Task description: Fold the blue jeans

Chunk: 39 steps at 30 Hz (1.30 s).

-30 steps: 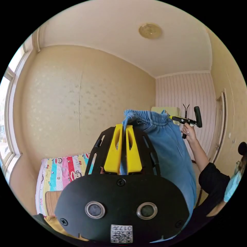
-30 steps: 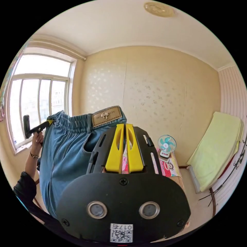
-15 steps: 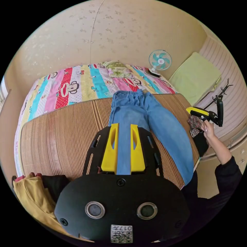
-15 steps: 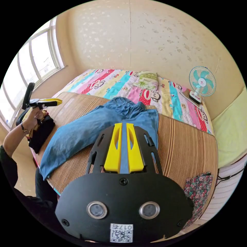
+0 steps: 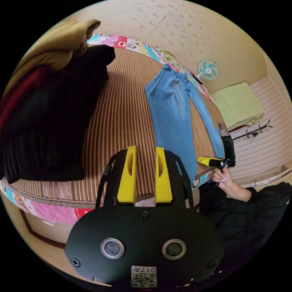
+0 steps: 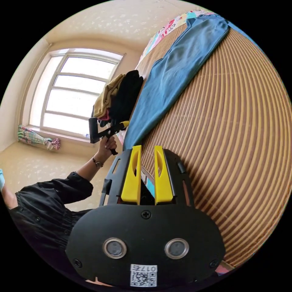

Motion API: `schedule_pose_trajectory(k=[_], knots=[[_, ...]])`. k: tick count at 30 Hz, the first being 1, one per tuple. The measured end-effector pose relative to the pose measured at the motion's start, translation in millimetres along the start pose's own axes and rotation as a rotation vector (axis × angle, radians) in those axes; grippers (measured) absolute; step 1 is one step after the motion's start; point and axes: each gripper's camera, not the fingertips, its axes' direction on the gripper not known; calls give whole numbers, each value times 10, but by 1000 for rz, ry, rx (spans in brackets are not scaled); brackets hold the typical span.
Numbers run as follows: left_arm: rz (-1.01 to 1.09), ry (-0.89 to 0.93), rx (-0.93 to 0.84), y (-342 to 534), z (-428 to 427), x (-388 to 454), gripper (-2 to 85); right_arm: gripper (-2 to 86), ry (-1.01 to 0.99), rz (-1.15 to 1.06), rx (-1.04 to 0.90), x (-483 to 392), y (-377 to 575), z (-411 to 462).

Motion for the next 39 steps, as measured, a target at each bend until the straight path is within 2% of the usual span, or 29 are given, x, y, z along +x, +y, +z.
schedule_pose_trajectory(k=[2,3,4,7,9,11,12,13,14,16,21,23,25,26,27,28,29,30,31,36,39], knots=[[6,140,-81,160,76,10,66,45,-105,27,-30,14,61,279],[16,177,-161,274,156,48,26,38,-176,67,-28,34,117,360],[24,178,-167,348,146,75,21,32,-228,124,-19,41,205,360],[62,231,-74,790,-219,204,8,23,-341,59,22,-206,552,38],[57,381,-13,1140,-514,233,9,21,-402,-19,53,-324,861,-307],[41,402,15,1372,-647,214,16,19,-370,-31,54,-261,1207,-626],[5,354,35,1495,-704,168,24,19,-232,33,41,-122,1454,-816],[-10,330,45,1539,-722,145,37,18,-12,182,29,78,1721,-993],[-27,299,58,1591,-736,103,61,18,69,251,33,169,1852,-1086],[-32,303,32,1554,-698,65,95,17,20,311,142,327,2280,-1440],[84,245,-33,1065,-510,257,112,15,-31,320,235,173,2589,-1731],[114,185,-71,885,-379,362,117,14,-216,233,320,73,2667,-1854],[116,159,-94,767,-293,446,122,13,-662,117,568,162,2906,-2091],[112,169,-87,734,-281,491,123,12,-750,109,655,230,3006,-2156],[115,197,-76,729,-279,541,124,11,-813,161,833,380,3261,-2291],[116,210,-73,735,-273,564,124,11,-714,317,937,489,3533,-2430],[117,231,-77,757,-244,611,124,10,-626,404,940,516,3636,-2501],[118,246,-88,791,-196,661,124,10,-419,560,879,514,3771,-2638],[121,254,-96,813,-166,690,124,9,-246,610,816,423,3823,-2763],[170,262,-177,926,182,1032,126,9,54,508,724,-182,3659,-3065],[129,203,-180,777,407,1147,134,8,135,516,650,-398,3475,-3129]])
